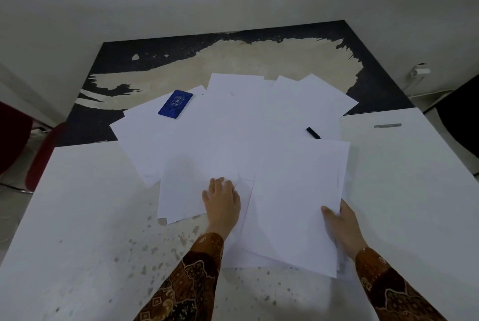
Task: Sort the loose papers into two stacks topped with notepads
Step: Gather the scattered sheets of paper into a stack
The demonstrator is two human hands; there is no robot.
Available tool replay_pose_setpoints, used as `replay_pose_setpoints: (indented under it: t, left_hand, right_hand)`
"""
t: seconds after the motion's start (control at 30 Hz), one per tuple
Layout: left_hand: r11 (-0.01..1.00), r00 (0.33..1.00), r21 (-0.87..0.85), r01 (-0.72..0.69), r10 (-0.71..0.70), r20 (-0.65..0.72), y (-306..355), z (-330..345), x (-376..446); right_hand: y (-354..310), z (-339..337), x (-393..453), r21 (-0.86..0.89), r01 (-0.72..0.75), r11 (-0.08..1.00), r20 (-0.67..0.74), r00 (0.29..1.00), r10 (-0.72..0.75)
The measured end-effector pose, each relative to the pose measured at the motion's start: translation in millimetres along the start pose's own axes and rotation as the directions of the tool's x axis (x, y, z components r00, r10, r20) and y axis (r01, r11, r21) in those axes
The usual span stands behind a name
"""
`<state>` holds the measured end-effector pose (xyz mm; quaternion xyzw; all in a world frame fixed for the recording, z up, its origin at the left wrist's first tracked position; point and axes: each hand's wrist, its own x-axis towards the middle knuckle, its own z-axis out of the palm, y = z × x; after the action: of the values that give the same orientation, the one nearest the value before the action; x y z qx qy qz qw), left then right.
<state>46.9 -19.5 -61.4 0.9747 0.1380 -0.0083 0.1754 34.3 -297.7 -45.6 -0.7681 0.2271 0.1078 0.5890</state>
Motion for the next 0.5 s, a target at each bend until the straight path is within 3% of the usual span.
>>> replay_pose_setpoints:
  t: [0.13, 0.23, 0.33, 0.43, 0.5]
  left_hand:
    - [0.974, 0.998, -0.221, -0.054, 0.046, -0.041, -1, -9, -3]
    - [0.866, 0.998, -0.496, -0.062, 0.065, -0.011, 16, -30, -14]
    - [0.777, 0.983, -0.615, -0.136, 0.184, 0.015, 43, -43, -37]
    - [0.746, 0.918, -0.634, -0.204, 0.371, 0.141, 69, -31, -70]
    - [0.758, 0.828, -0.604, -0.246, 0.488, 0.276, 82, -20, -89]
  right_hand:
    - [-5, 2, -2, -0.005, 0.011, 1.0, -0.009, 1.0, -0.011]
    - [-5, 4, -2, -0.003, 0.008, 1.0, -0.013, 1.0, -0.008]
    - [-7, 3, -1, 0.036, -0.015, 0.999, 0.021, 1.0, 0.014]
    - [-6, 7, -1, 0.08, -0.056, 0.995, 0.101, 0.994, 0.048]
    - [-10, 14, 0, 0.119, -0.123, 0.985, 0.141, 0.984, 0.105]
